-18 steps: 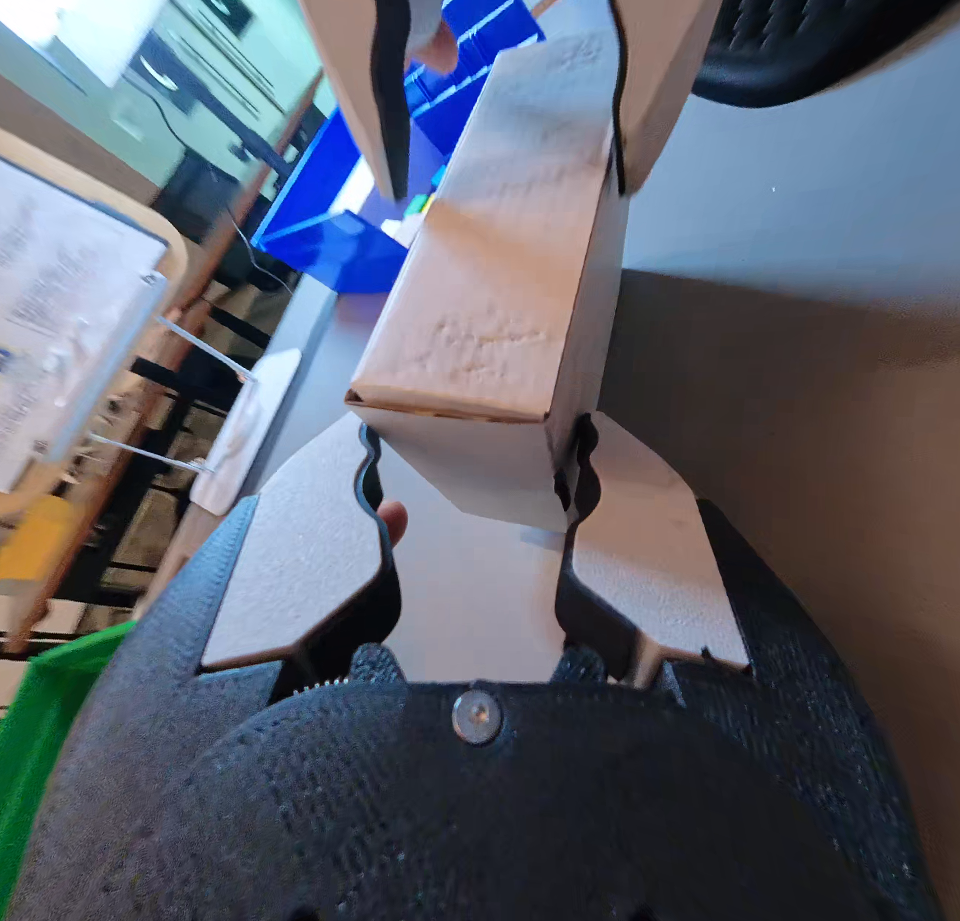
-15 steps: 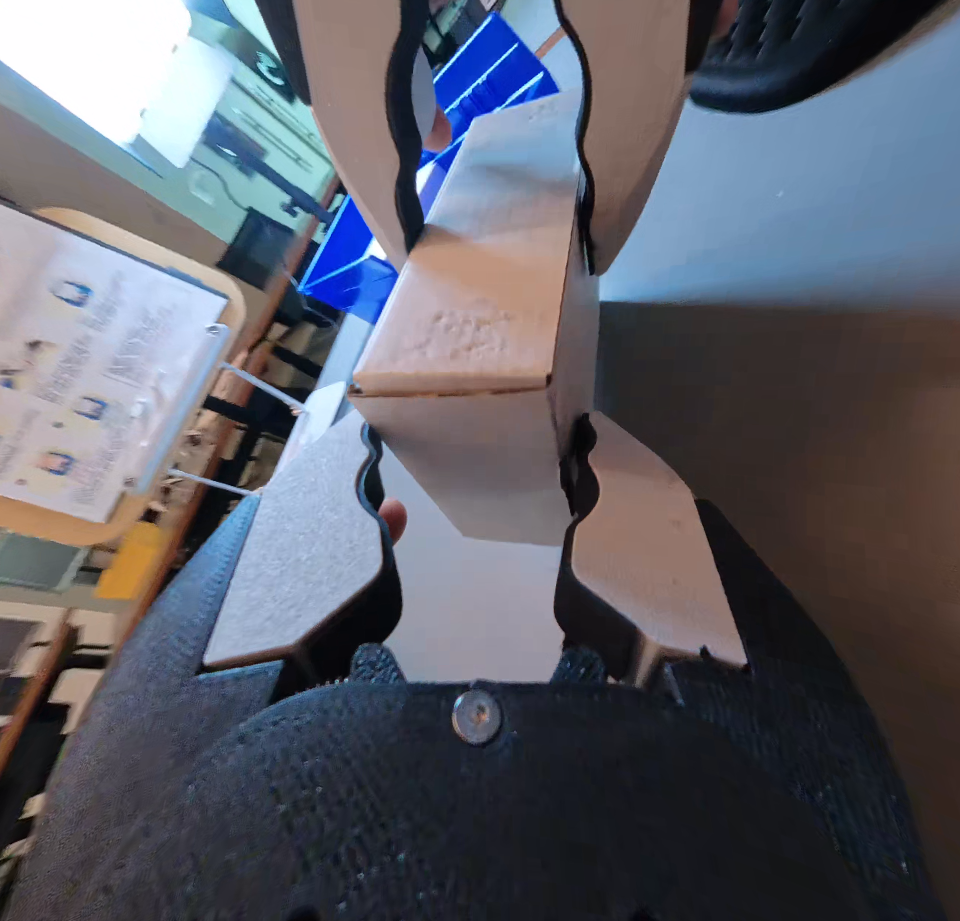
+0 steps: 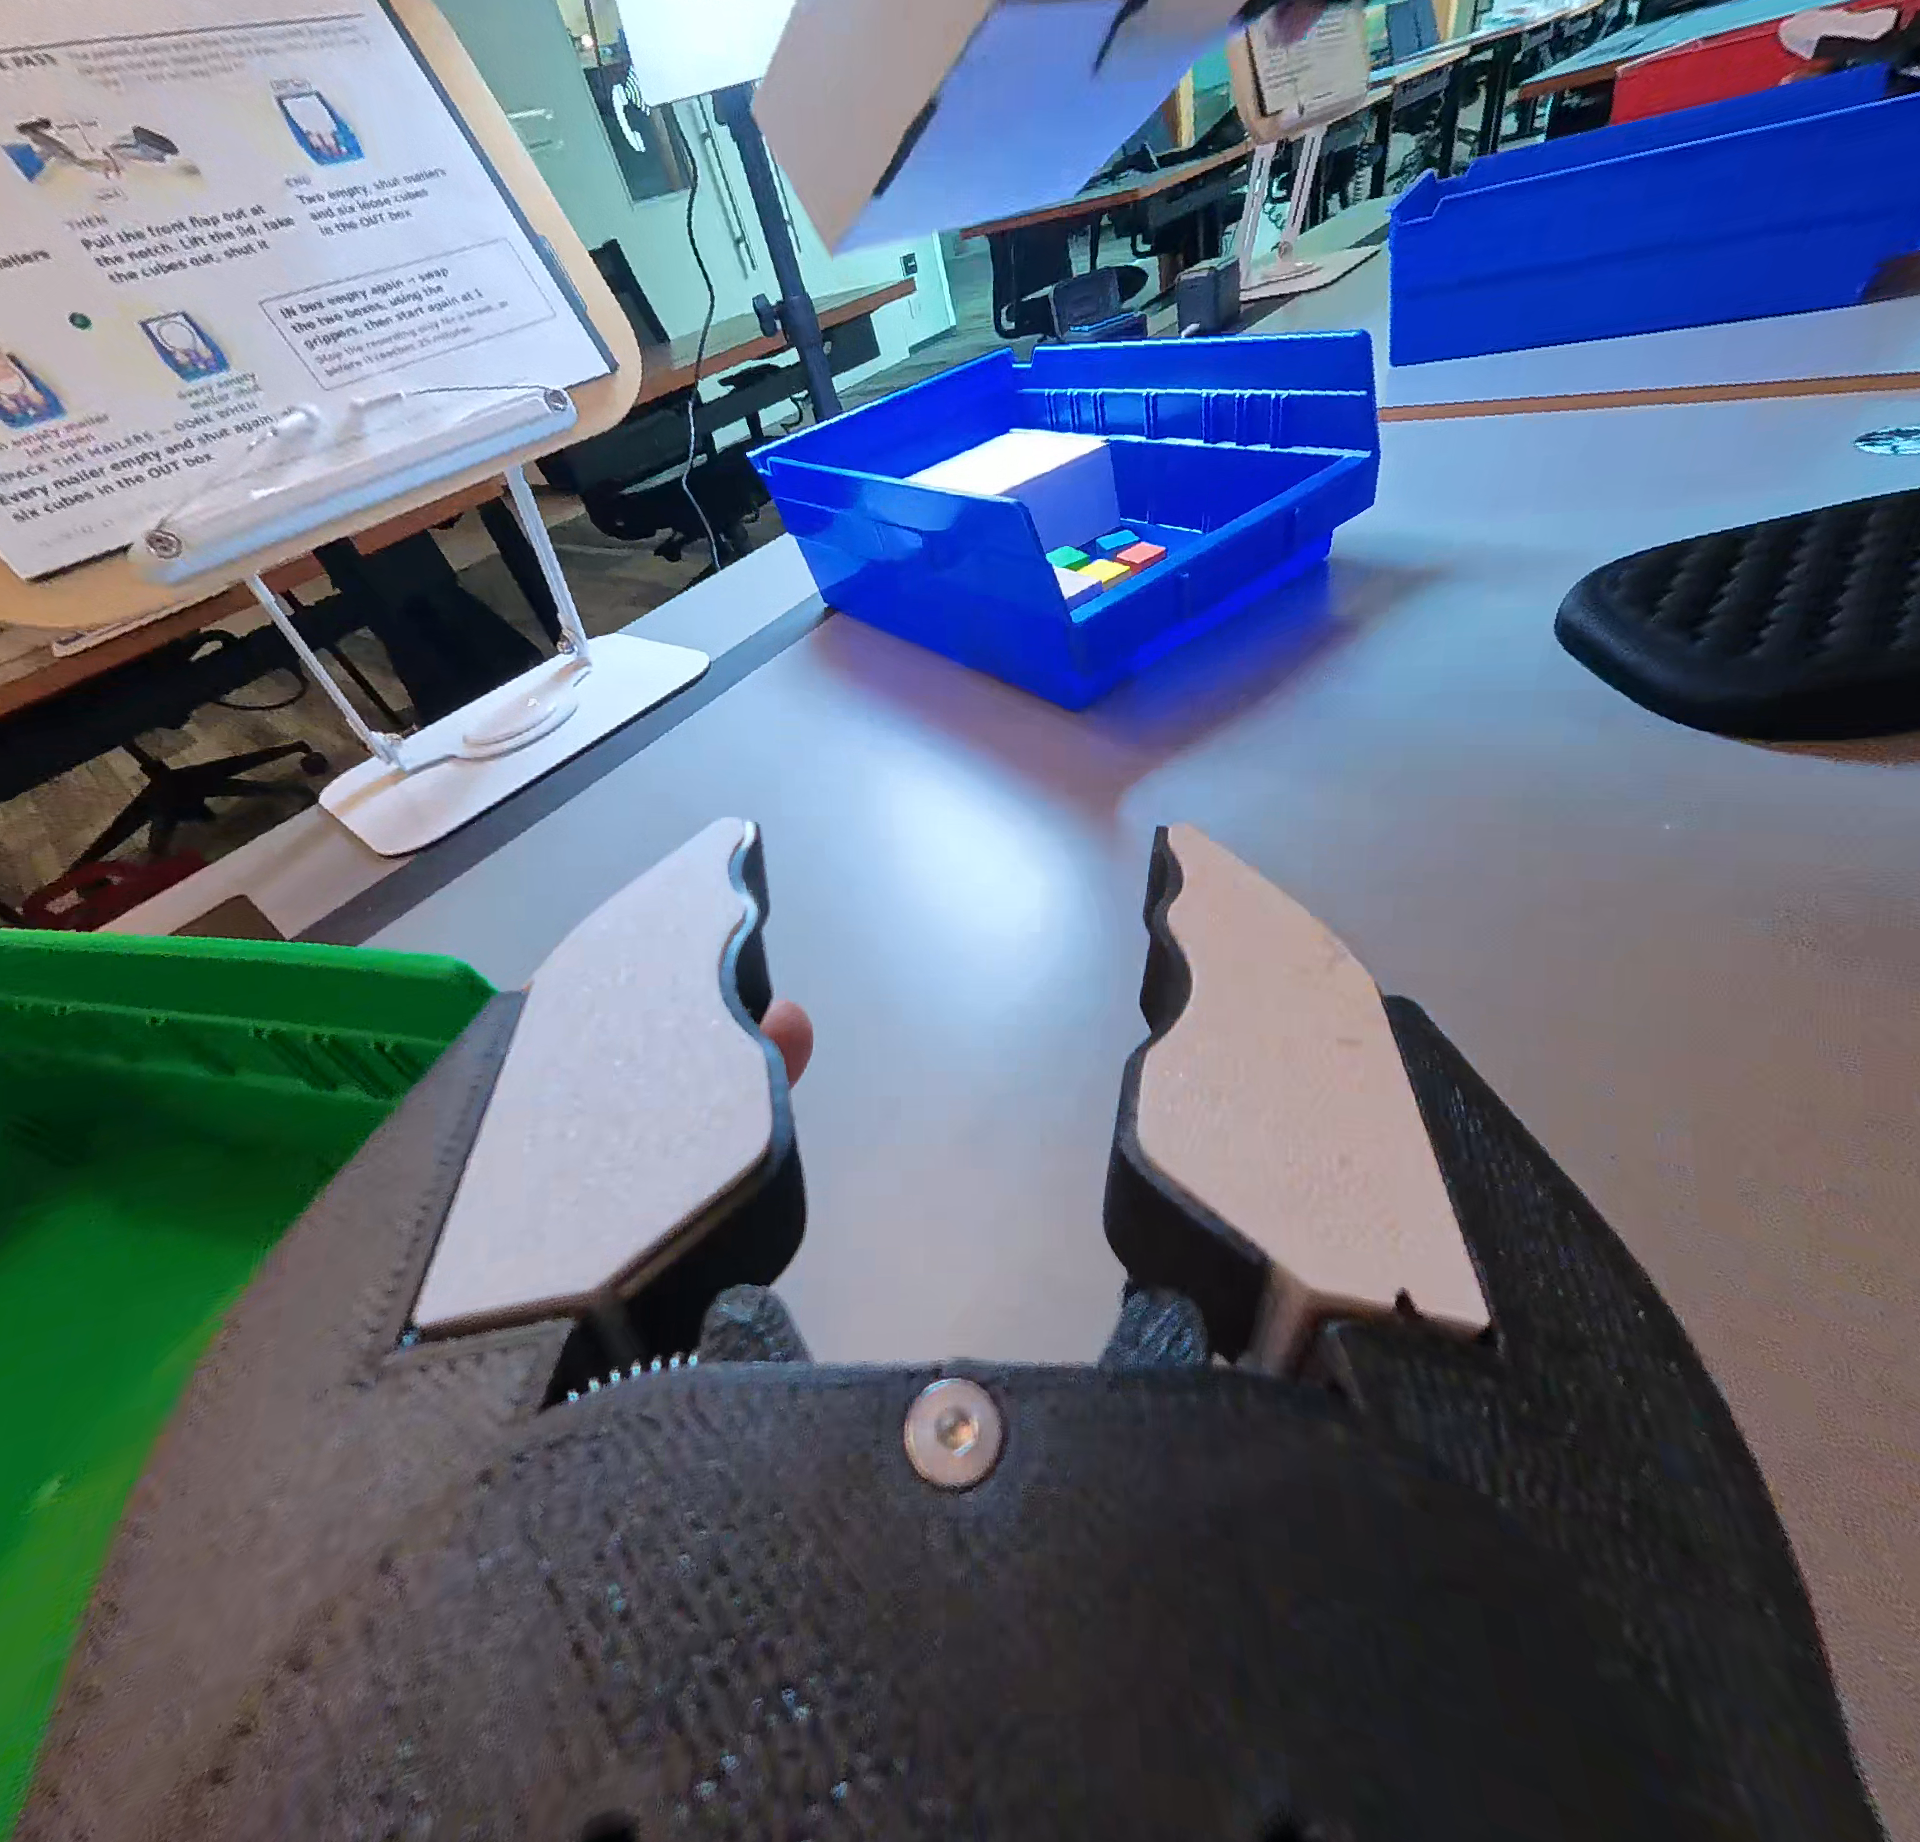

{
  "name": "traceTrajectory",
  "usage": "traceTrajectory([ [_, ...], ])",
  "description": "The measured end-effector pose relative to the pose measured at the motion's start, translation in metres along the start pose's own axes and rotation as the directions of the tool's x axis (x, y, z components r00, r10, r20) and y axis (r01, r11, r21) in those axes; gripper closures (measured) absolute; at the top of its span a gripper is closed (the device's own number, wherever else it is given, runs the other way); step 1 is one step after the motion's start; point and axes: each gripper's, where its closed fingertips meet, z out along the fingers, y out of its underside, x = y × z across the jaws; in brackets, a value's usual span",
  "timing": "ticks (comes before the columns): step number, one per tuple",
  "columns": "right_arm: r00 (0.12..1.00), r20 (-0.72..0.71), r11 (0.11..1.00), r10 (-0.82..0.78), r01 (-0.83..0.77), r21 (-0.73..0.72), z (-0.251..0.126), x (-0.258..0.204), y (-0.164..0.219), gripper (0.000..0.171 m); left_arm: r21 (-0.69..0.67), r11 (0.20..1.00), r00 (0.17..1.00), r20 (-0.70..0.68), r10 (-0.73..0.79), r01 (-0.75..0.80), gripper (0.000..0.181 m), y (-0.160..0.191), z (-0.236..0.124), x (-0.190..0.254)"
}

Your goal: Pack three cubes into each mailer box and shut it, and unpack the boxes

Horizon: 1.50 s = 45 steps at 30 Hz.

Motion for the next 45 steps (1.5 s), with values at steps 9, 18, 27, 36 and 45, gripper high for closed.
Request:
traceTrajectory([
  [9,0.995,0.057,0.974,-0.077,0.088,-0.211,0.155,-0.102,0.077,0.109,-0.06,0.998,1.0,0.026,0.009,-0.007,0.116,0.024,0.0,-0.005],
  [18,0.897,0.403,0.982,0.182,-0.149,-0.112,0.145,-0.118,0.059,0.096,-0.083,0.995,0.999,0.004,-0.054,0.054,0.118,0.033,0.004,-0.008],
  [27,0.889,0.401,0.975,0.221,-0.189,-0.117,0.161,-0.117,0.068,0.116,-0.125,0.991,0.999,0.015,-0.04,0.041,0.119,0.04,0.004,-0.009],
  [36,0.705,0.55,0.838,0.448,-0.546,0.018,0.062,-0.123,0.005,0.107,-0.241,0.97,0.992,0.12,0.048,-0.018,0.118,0.041,-0.022,-0.05],
  [45,0.649,0.729,0.954,0.216,-0.299,-0.016,-0.008,-0.205,-0.007,0.115,-0.647,0.756,0.967,0.123,0.224,-0.093,0.125,0.11,-0.074,-0.105],
])
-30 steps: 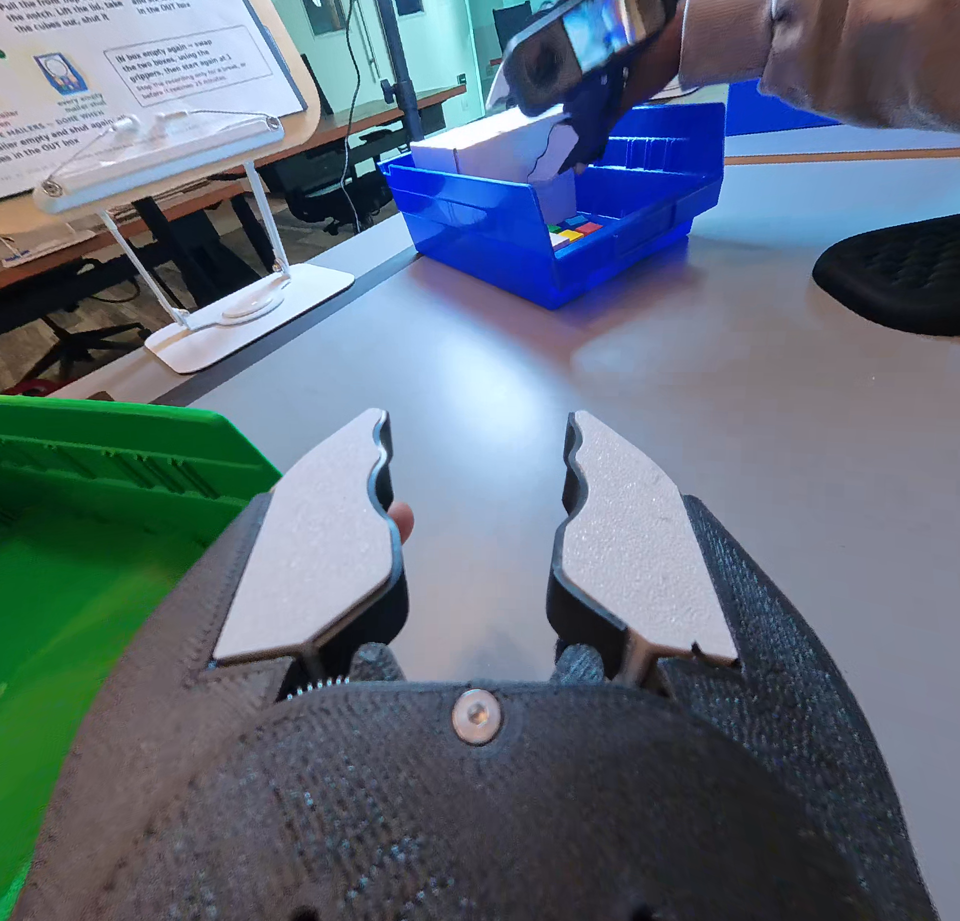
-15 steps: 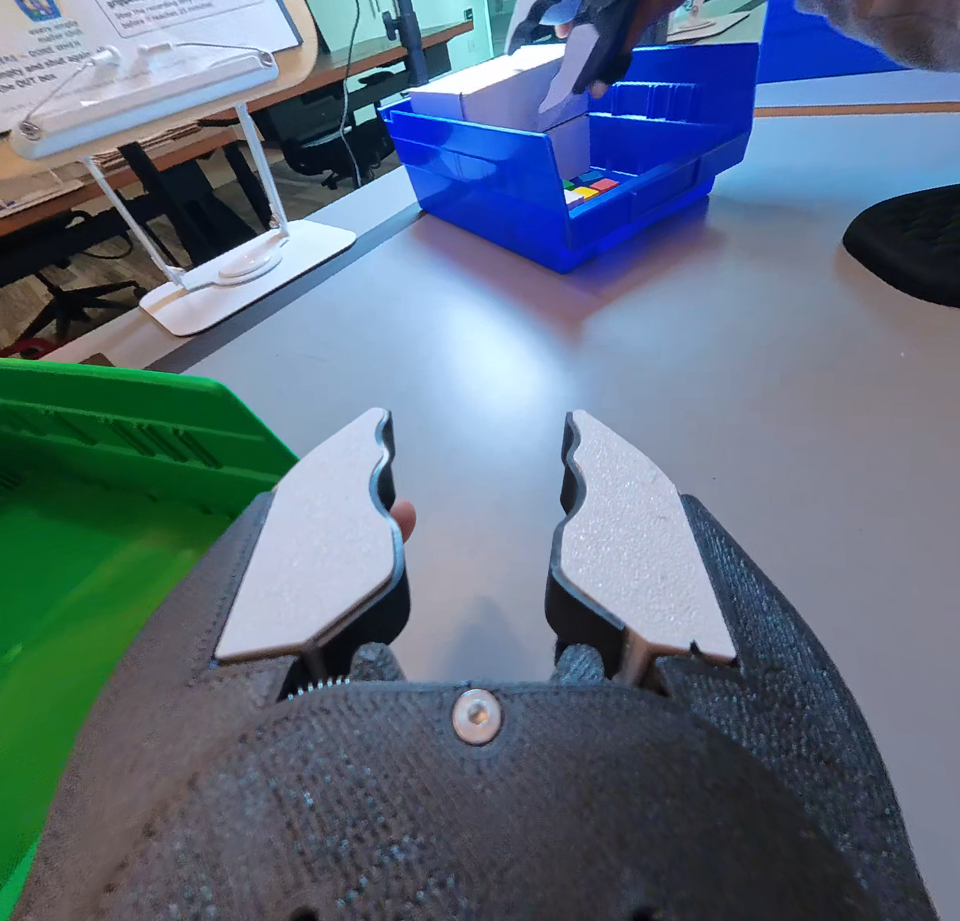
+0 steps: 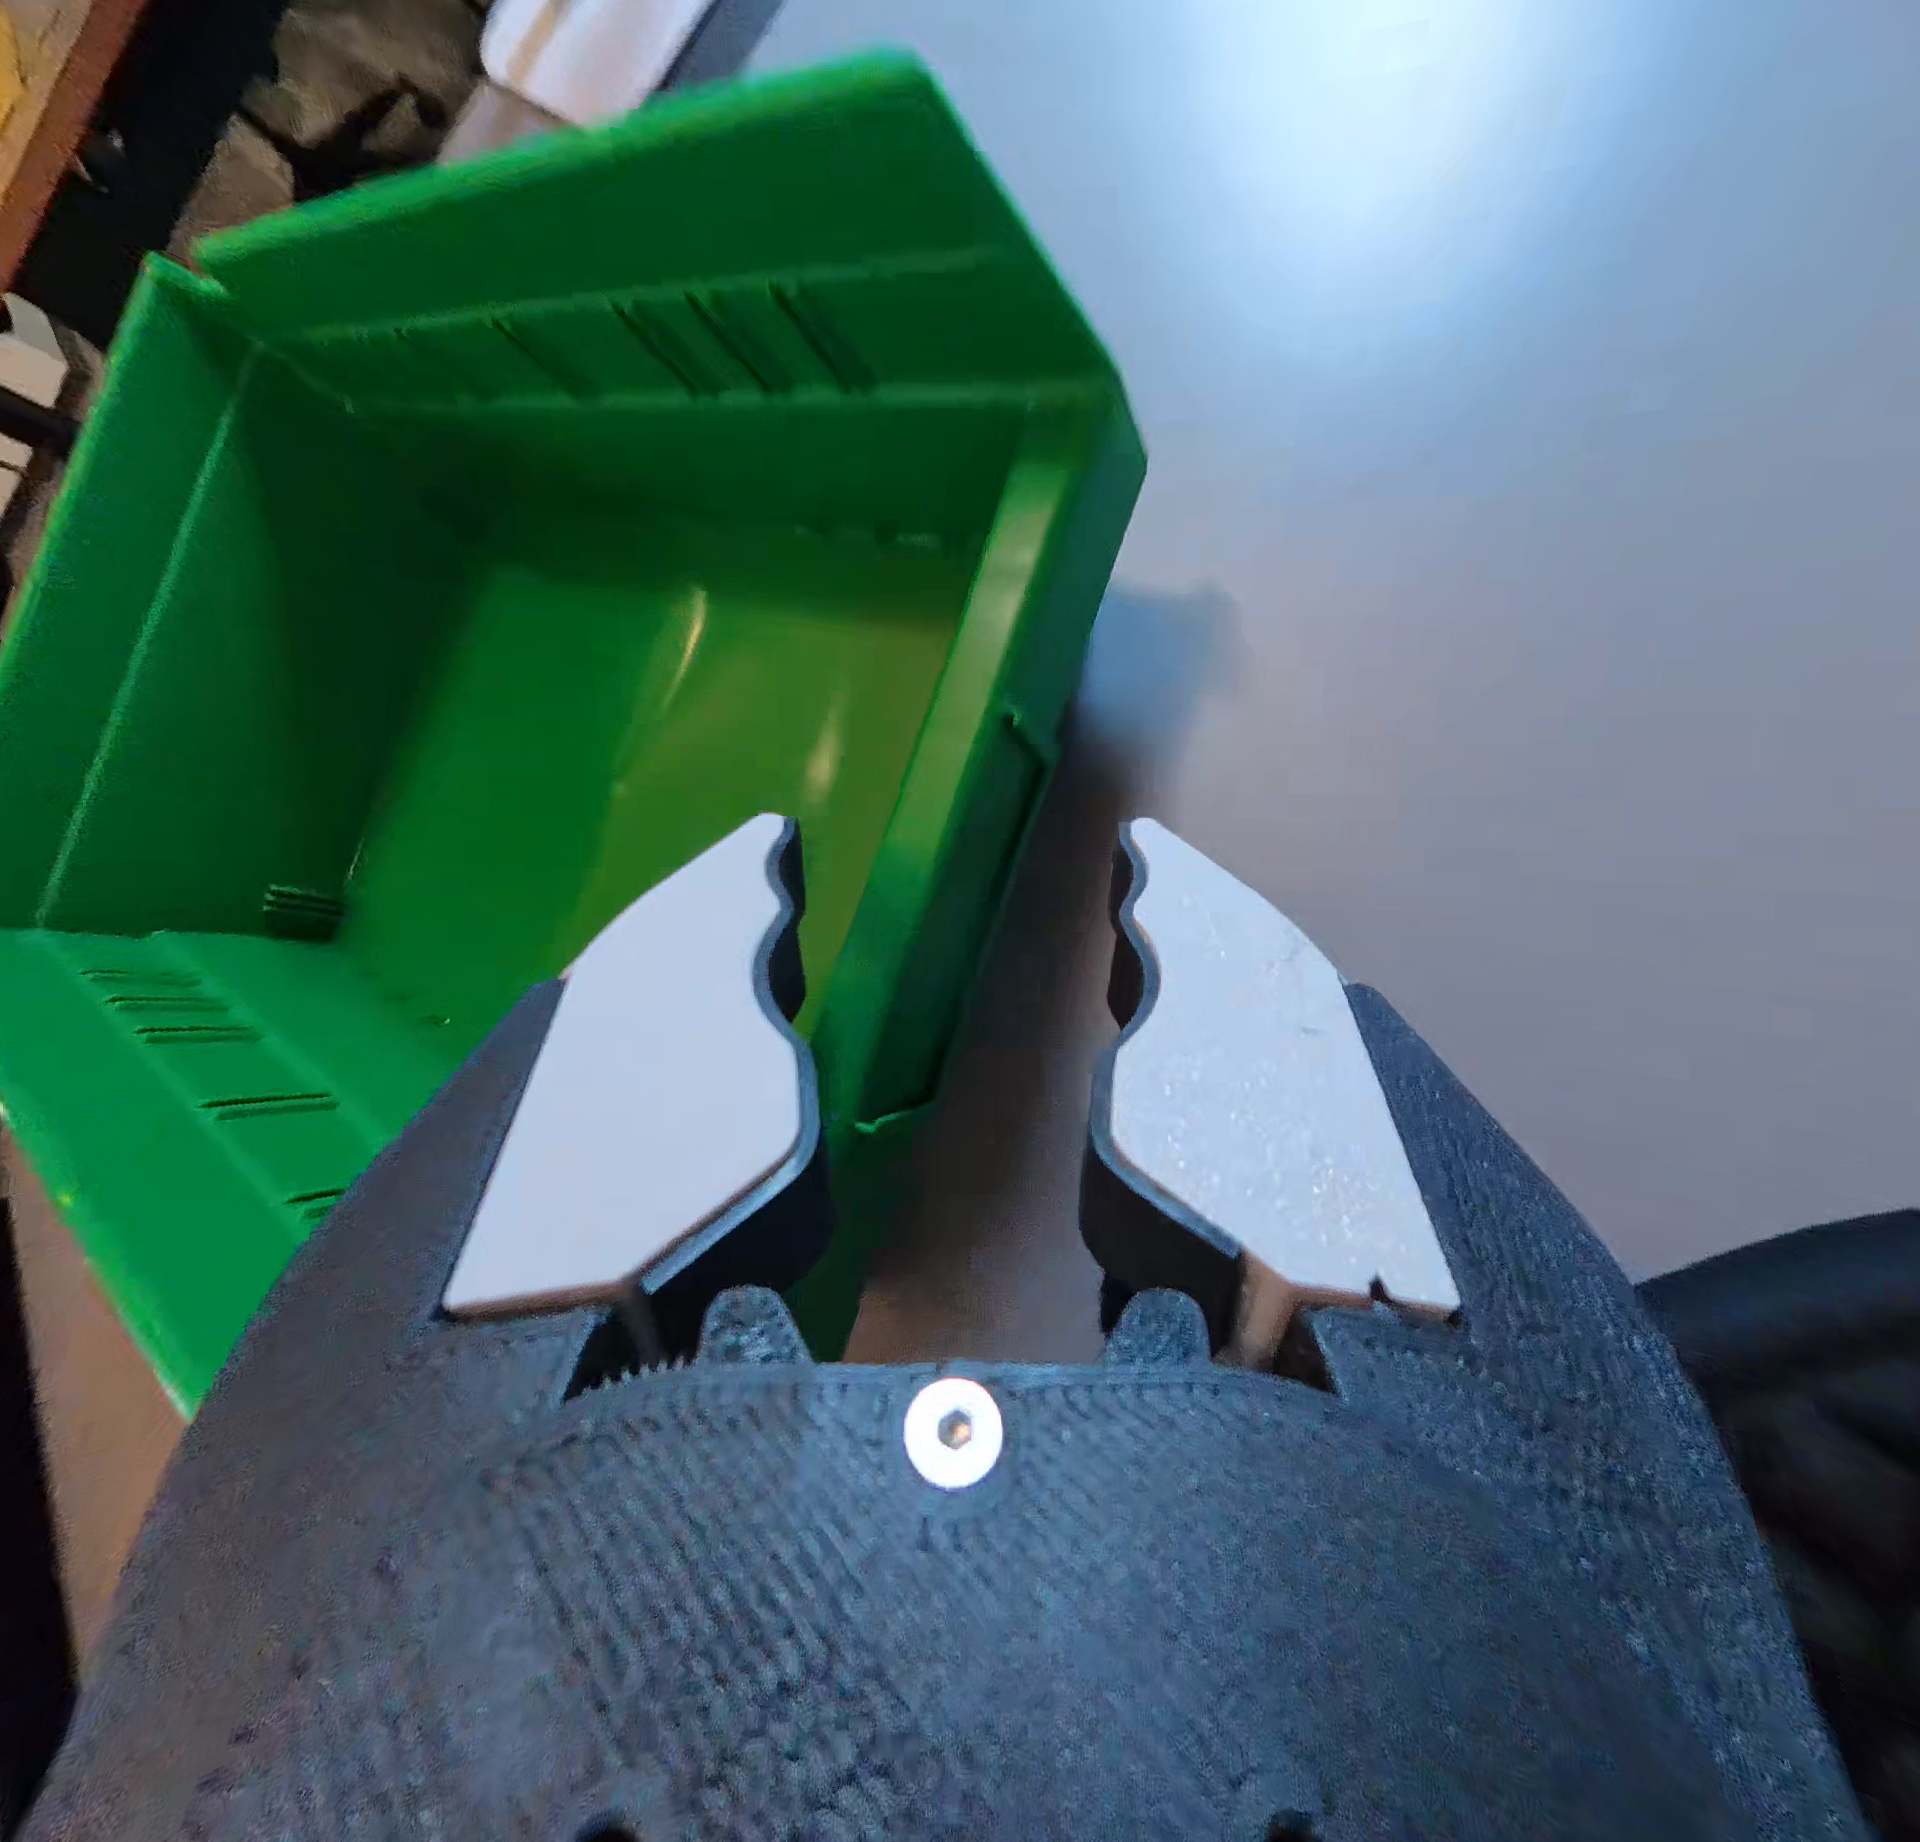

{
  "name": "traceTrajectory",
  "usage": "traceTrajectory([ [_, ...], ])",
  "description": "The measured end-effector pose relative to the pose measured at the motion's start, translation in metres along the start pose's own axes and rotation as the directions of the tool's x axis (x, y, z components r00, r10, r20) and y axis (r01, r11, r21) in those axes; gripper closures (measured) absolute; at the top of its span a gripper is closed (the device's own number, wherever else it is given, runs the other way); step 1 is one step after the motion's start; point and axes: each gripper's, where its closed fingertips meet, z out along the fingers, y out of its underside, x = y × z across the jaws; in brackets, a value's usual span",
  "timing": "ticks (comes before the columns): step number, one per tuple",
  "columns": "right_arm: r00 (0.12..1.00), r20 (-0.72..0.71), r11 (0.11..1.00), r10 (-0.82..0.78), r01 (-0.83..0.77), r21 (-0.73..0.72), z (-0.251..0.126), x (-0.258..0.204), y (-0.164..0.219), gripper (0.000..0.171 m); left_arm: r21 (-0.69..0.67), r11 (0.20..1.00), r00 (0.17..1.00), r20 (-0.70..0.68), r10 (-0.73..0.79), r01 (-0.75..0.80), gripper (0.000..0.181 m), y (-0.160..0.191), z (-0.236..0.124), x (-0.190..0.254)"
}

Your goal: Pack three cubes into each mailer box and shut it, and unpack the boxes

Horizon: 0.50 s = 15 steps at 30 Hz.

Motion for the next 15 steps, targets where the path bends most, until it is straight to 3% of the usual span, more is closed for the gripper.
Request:
traceTrajectory([
  [5,0.992,-0.039,0.989,-0.118,0.114,-0.093,0.029,0.001,0.001,0.127,-0.169,0.972,0.984,0.039,0.173,-0.164,0.141,0.02,0.025,-0.007],
  [8,0.987,-0.064,0.985,-0.149,0.143,-0.094,0.038,0.008,-0.002,0.139,-0.142,0.965,0.974,0.03,0.227,-0.22,0.148,0.012,0.034,-0.003],
  [15,0.977,-0.097,0.981,-0.191,0.188,-0.038,0.038,0.0,-0.01,0.139,-0.091,0.95,0.954,0.011,0.299,-0.297,0.148,-0.006,0.039,0.013],
])
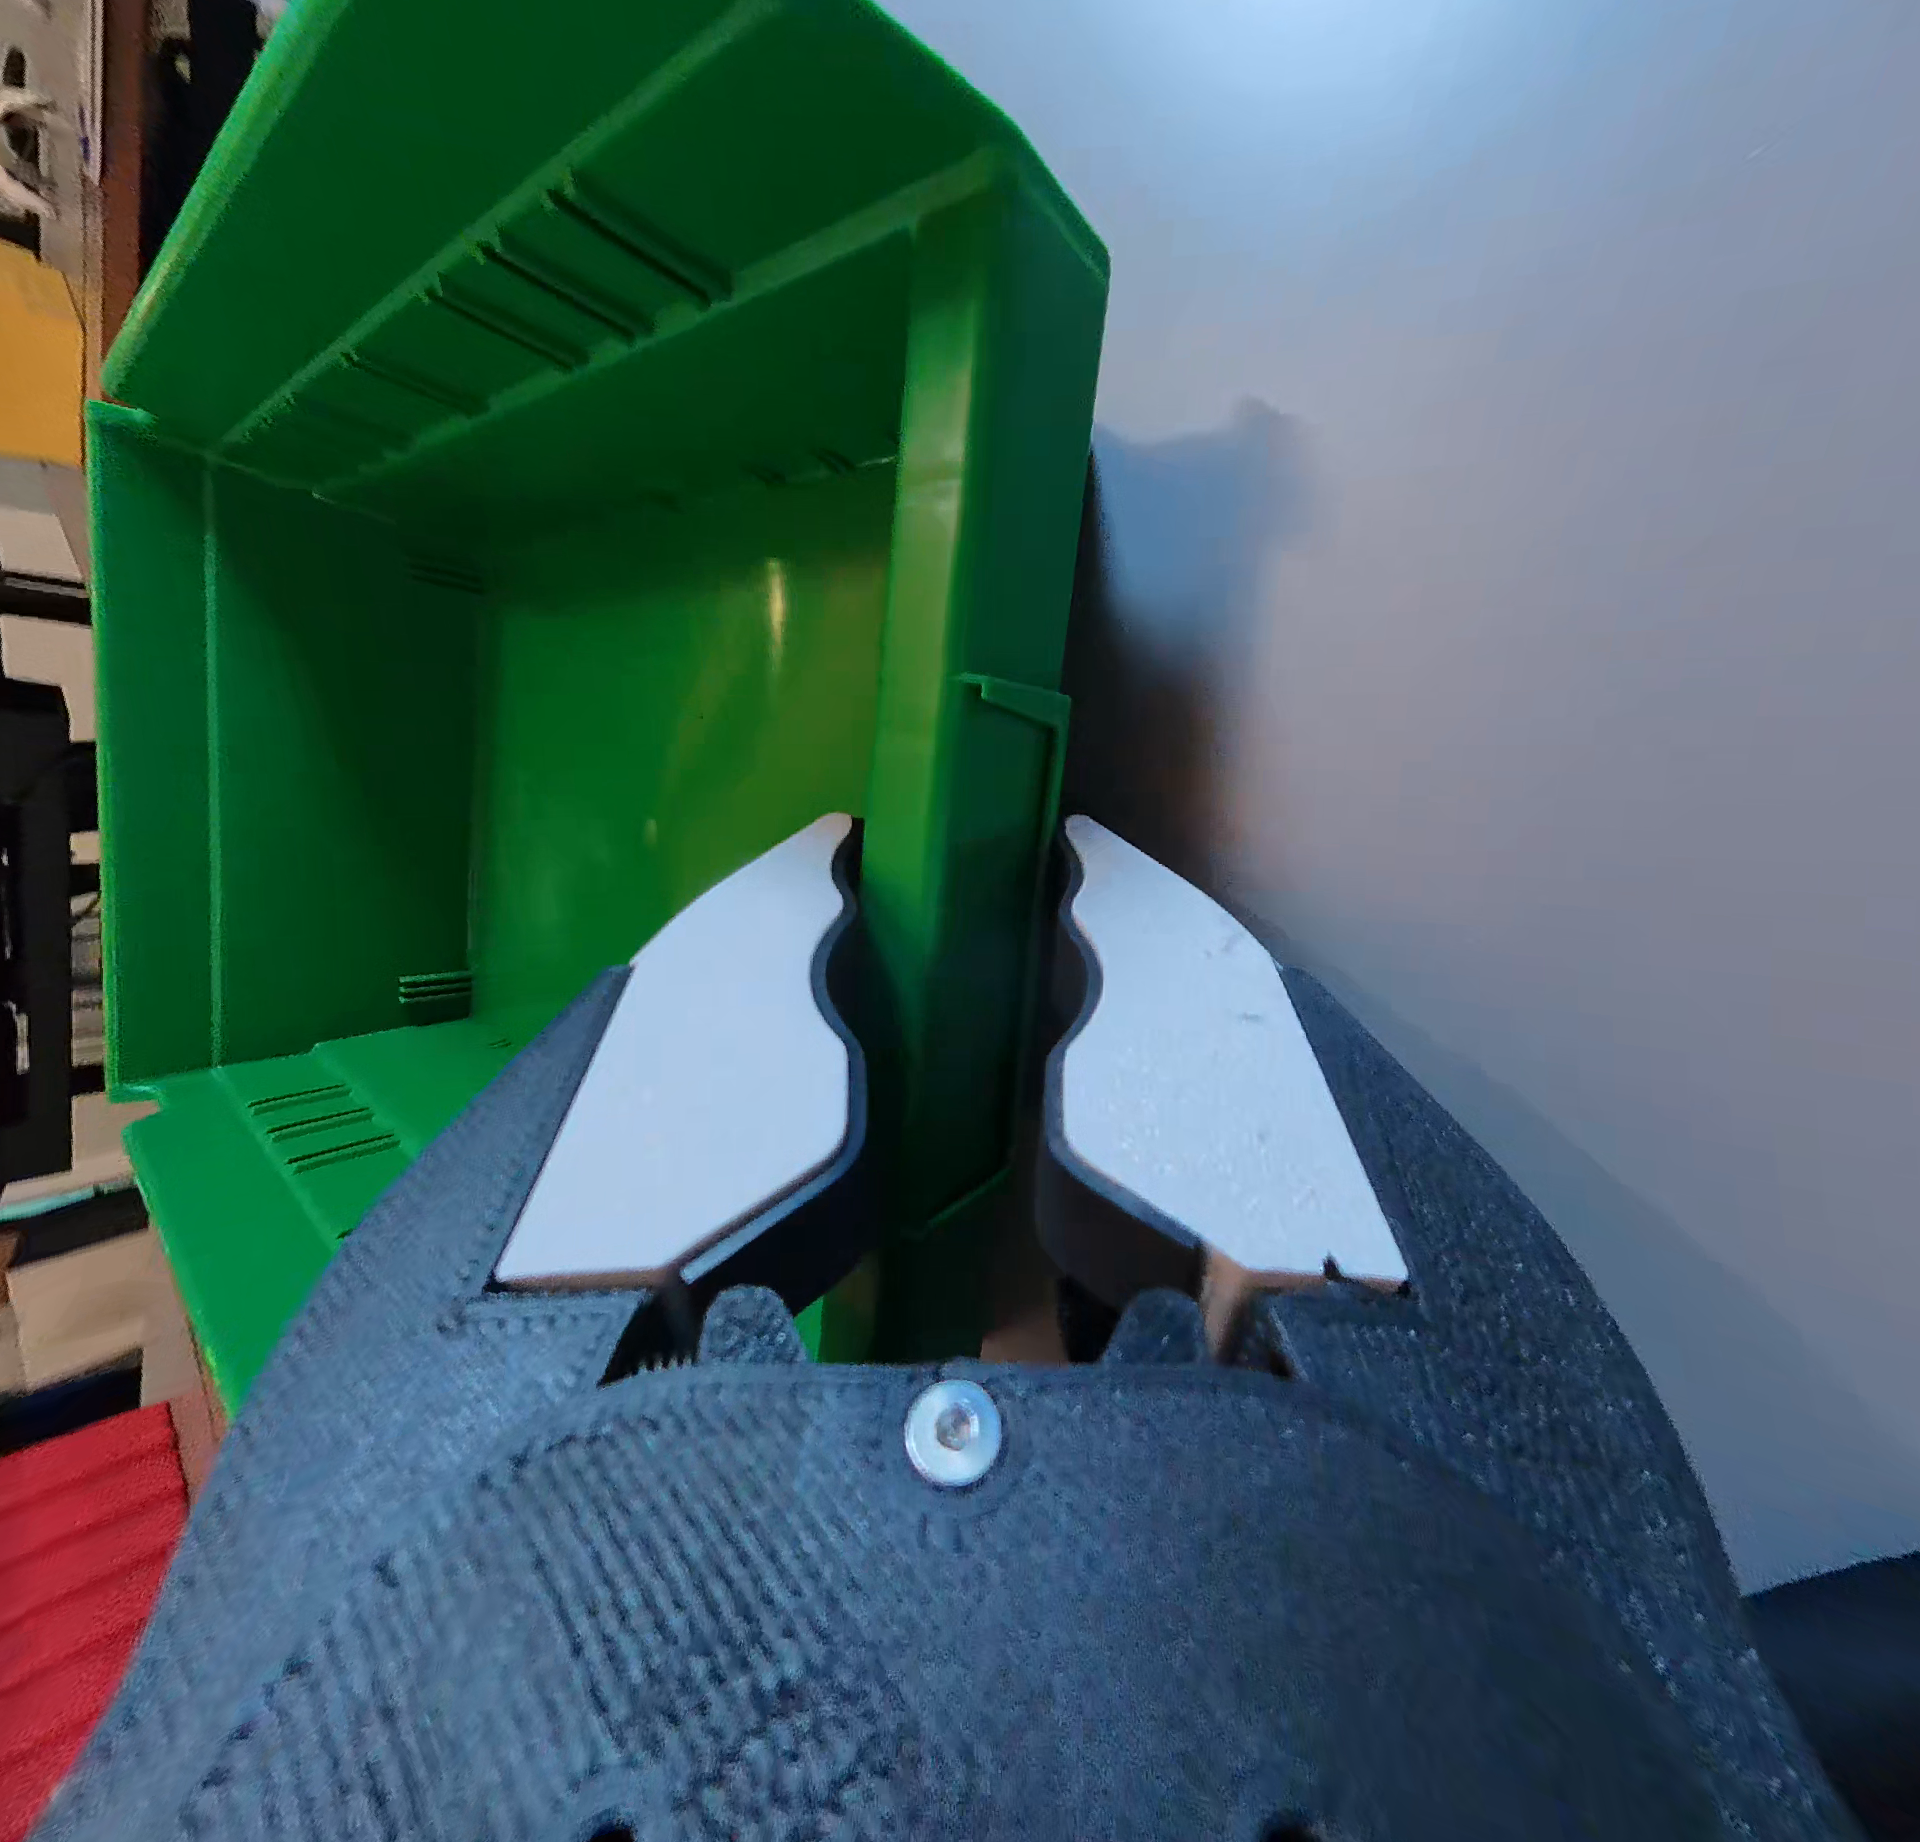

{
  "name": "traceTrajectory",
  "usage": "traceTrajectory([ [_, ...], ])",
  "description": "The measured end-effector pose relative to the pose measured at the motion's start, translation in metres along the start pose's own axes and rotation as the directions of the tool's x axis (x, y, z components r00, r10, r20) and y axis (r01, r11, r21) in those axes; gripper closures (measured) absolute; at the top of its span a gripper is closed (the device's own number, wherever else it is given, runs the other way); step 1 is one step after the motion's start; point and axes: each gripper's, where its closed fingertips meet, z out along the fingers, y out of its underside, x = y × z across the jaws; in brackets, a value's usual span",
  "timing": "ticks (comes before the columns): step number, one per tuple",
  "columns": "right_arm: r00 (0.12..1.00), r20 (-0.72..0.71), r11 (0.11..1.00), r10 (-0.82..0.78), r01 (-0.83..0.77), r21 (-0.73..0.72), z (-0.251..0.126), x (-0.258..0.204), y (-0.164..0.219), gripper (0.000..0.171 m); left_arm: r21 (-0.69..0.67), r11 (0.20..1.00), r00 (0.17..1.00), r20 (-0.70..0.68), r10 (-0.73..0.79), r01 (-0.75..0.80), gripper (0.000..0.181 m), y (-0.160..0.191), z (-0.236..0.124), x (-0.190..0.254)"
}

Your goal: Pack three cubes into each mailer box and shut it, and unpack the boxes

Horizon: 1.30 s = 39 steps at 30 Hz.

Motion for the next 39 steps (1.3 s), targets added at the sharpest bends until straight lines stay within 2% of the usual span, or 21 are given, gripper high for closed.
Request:
traceTrajectory([
  [8,0.996,-0.019,0.99,-0.085,0.087,0.108,-0.019,-0.04,-0.051,0.138,0.156,0.976,0.983,-0.076,0.167,-0.153,0.149,-0.067,0.013,0.028],
  [12,0.981,-0.15,0.986,-0.126,0.14,0.088,-0.023,-0.045,-0.066,0.138,0.218,0.955,0.969,-0.094,0.227,-0.202,0.148,-0.1,0.025,0.037],
  [15,0.967,-0.256,0.993,0.001,0.028,0.113,-0.034,-0.04,-0.07,0.13,0.223,0.958,0.979,-0.047,0.197,-0.182,0.14,-0.111,0.034,0.028],
  [17,0.952,-0.254,0.96,0.169,-0.101,0.261,-0.063,-0.038,-0.078,0.129,0.243,0.965,0.993,-0.038,0.114,-0.102,0.133,-0.114,0.026,0.023],
  [20,0.846,-0.186,0.808,0.499,-0.378,0.452,-0.114,-0.022,-0.059,0.129,0.397,0.902,0.984,-0.121,-0.131,0.169,0.139,-0.139,-0.01,0.028],
  [22,0.687,-0.129,0.639,0.715,-0.567,0.52,-0.131,-0.008,-0.023,0.128,0.453,0.794,0.911,-0.27,-0.311,0.406,0.142,-0.162,-0.035,0.04],
  [25,0.428,-0.055,0.383,0.902,-0.732,0.563,-0.128,-0.001,0.03,0.127,0.416,0.635,0.758,-0.41,-0.508,0.651,0.143,-0.191,-0.045,0.056],
  [26,0.375,-0.018,0.319,0.927,-0.761,0.565,-0.122,-0.002,0.038,0.127,0.4,0.6,0.72,-0.422,-0.551,0.693,0.143,-0.199,-0.042,0.059],
  [28,0.326,0.041,0.257,0.944,-0.809,0.529,-0.102,-0.007,0.043,0.126,0.381,0.556,0.674,-0.397,-0.623,0.739,0.142,-0.213,-0.029,0.061],
  [30,0.316,0.065,0.247,0.946,-0.838,0.487,-0.084,-0.008,0.042,0.124,0.349,0.517,0.623,-0.404,-0.67,0.782,0.142,-0.229,-0.017,0.065],
  [31,0.317,0.048,0.258,0.947,-0.841,0.475,-0.076,-0.006,0.044,0.126,0.338,0.522,0.62,-0.374,-0.69,0.784,0.143,-0.235,-0.008,0.065],
  [32,0.322,0.025,0.275,0.946,-0.843,0.463,-0.068,-0.005,0.047,0.136,0.348,0.543,0.64,-0.306,-0.705,0.764,0.145,-0.237,0.003,0.062],
  [33,0.328,0.038,0.275,0.944,-0.844,0.461,-0.064,-0.005,0.045,0.146,0.355,0.562,0.656,-0.257,-0.71,0.748,0.158,-0.24,0.012,0.062],
  [34,0.313,-0.002,0.278,0.95,-0.839,0.468,-0.065,-0.002,0.049,0.152,0.363,0.571,0.66,-0.205,-0.722,0.737,0.164,-0.242,0.019,0.061],
  [36,0.357,-0.122,0.371,0.926,-0.801,0.469,-0.07,-0.003,0.055,0.157,0.403,0.613,0.698,-0.099,-0.709,0.679,0.169,-0.246,0.022,0.058],
  [39,0.355,-0.156,0.383,0.922,-0.769,0.511,-0.093,-0.012,0.055,0.158,0.421,0.599,0.7,-0.134,-0.701,0.681,0.171,-0.253,0.009,0.061],
])
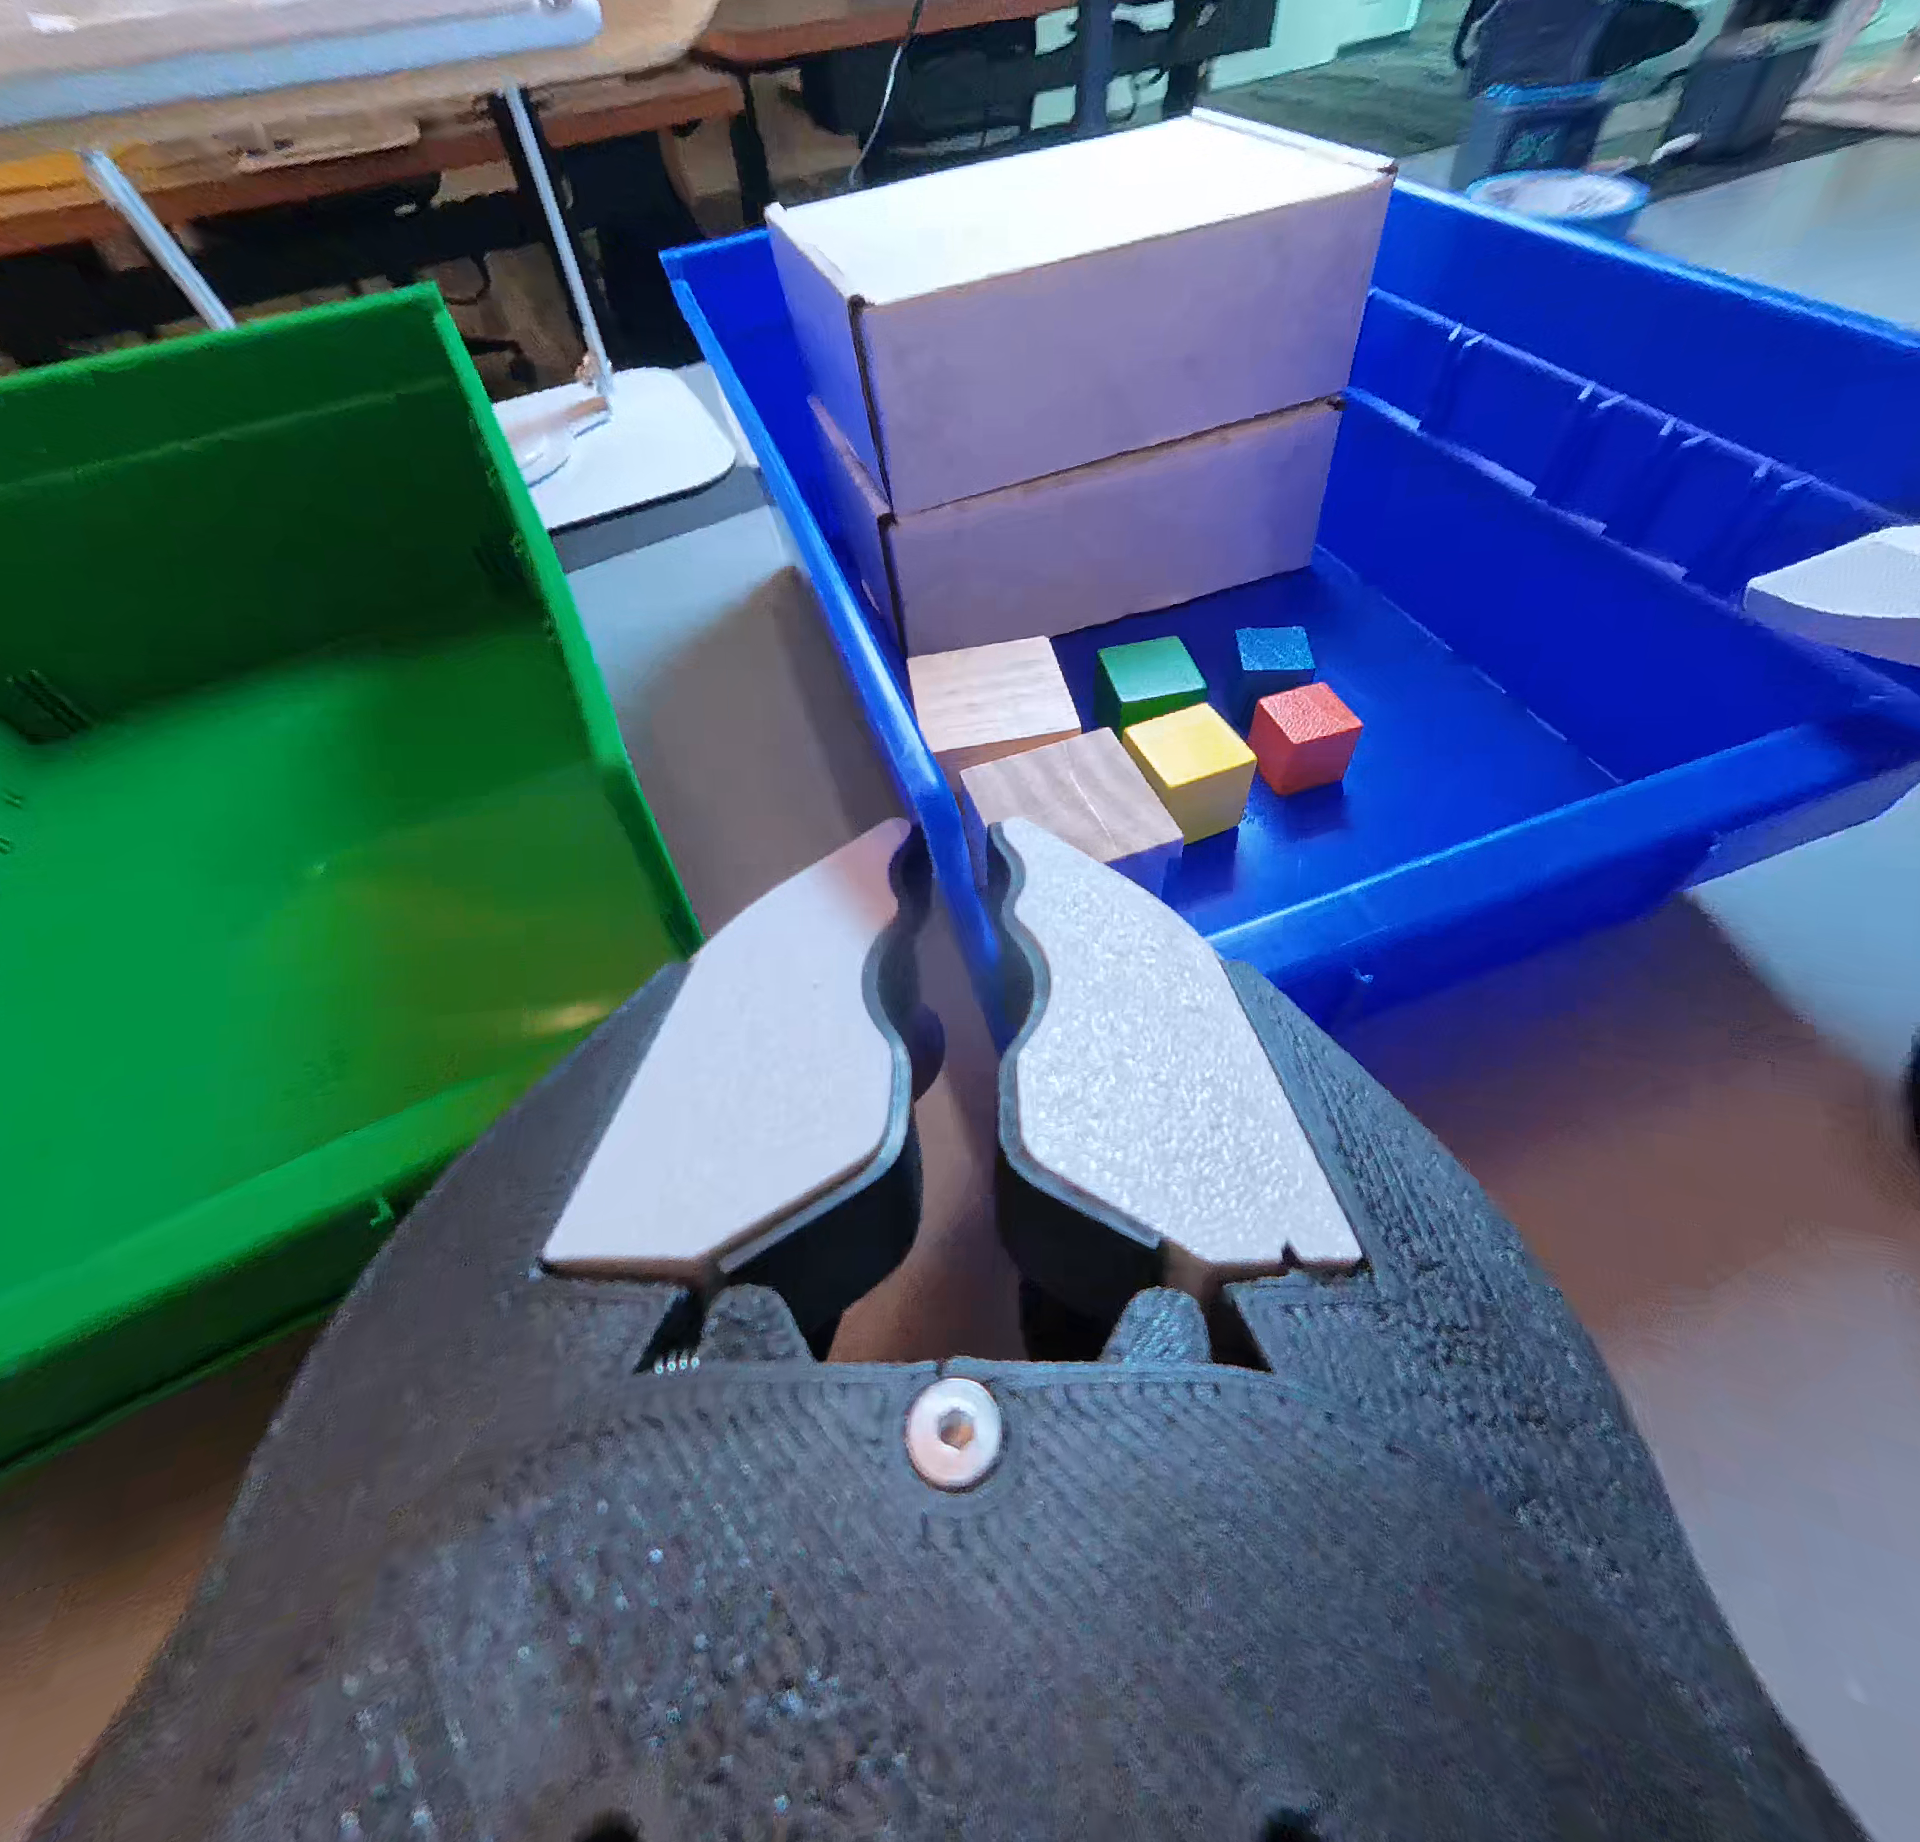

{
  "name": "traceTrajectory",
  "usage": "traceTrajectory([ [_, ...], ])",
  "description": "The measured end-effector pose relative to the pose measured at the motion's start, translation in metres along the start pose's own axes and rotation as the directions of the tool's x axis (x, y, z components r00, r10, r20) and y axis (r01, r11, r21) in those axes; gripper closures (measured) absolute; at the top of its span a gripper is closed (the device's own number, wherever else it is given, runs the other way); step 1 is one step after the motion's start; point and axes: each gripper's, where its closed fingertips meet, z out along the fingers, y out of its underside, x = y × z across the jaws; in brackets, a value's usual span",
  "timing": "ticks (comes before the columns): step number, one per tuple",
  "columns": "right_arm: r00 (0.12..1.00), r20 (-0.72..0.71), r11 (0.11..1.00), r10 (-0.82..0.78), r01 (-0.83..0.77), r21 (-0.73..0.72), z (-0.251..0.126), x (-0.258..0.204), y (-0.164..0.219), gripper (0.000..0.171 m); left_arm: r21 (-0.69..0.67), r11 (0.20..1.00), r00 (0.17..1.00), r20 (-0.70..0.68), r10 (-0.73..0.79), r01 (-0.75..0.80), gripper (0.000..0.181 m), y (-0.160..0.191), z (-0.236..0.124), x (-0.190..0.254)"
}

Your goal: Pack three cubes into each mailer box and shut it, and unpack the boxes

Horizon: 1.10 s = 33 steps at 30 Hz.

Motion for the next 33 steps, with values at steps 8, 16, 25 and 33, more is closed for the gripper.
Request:
traceTrajectory([
  [8,0.999,-0.003,0.971,-0.045,0.045,0.233,-0.099,-0.04,-0.073,0.158,0.19,0.978,0.996,0.001,0.088,-0.086,0.169,-0.062,-0.115,-0.003],
  [16,0.956,0.265,0.936,-0.126,0.026,0.351,-0.108,-0.173,-0.155,0.158,0.181,0.969,0.974,0.182,0.133,-0.166,0.166,-0.07,-0.25,-0.101],
  [25,0.807,0.556,0.946,-0.2,0.012,0.324,-0.065,-0.348,-0.174,0.157,-0.084,0.974,0.884,0.41,0.225,-0.209,0.167,-0.018,-0.357,-0.222],
  [33,0.713,0.66,0.961,-0.237,0.072,0.267,-0.016,-0.419,-0.131,0.155,-0.174,0.984,0.886,0.45,0.111,-0.035,0.169,0.066,-0.354,-0.276],
])
